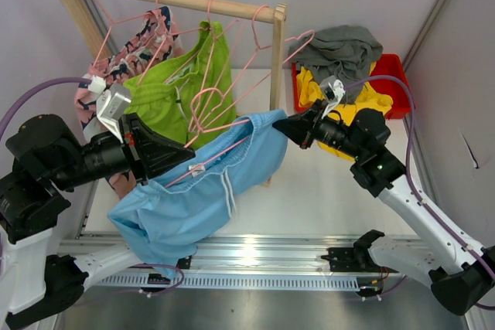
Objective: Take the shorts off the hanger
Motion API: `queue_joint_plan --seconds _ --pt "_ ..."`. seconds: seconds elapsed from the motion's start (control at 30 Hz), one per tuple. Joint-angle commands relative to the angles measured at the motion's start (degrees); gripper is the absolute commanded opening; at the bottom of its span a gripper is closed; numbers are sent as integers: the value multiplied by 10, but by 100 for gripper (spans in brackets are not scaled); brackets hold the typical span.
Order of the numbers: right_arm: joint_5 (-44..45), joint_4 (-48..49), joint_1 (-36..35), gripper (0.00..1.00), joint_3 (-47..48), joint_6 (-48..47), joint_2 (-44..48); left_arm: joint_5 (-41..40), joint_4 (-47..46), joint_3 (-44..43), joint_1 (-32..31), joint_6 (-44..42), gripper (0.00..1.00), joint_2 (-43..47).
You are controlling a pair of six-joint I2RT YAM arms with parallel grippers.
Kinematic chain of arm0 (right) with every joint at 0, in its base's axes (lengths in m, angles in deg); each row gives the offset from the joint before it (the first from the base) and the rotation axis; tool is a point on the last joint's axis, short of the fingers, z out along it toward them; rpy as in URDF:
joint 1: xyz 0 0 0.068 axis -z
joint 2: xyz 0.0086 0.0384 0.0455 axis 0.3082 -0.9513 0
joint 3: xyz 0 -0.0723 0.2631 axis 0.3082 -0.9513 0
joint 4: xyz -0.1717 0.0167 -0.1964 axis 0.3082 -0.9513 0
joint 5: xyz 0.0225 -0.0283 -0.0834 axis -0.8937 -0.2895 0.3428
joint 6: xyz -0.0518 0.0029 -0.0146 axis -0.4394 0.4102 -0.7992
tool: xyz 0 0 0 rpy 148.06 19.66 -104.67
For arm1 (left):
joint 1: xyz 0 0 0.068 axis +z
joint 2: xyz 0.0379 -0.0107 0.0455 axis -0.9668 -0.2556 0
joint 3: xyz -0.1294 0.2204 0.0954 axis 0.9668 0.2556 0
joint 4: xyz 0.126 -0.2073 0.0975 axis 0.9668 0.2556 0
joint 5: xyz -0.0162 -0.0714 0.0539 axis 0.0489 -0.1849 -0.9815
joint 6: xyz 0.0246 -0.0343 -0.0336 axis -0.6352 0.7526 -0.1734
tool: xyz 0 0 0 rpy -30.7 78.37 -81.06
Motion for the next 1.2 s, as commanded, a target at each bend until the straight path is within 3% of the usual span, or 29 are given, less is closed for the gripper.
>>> queue_joint_plan --seconds 0.0,0.23,0.33,0.53,0.67,0.77,1.07,1.17 --pt "34 46 3 0 10 -8 18 -20 -20 -12 -3 -11 0 -4" --pt "124 21 93 0 41 -11 67 -165 57 80 -2 -18 0 11" --pt "126 9 132 0 57 -4 73 -162 59 135 -9 -8 0 26" --pt "210 -23 182 0 70 11 67 -183 58 167 -124 53 0 52" --pt "280 -71 183 0 87 17 44 -235 58 138 -235 106 0 55" --pt "323 -102 185 0 101 16 24 -284 74 107 -271 117 0 46" --pt "335 -138 185 0 93 -1 36 -394 105 -28 -273 92 0 -34" --pt "253 -144 185 0 88 -4 57 -426 103 -63 -274 74 0 -61"
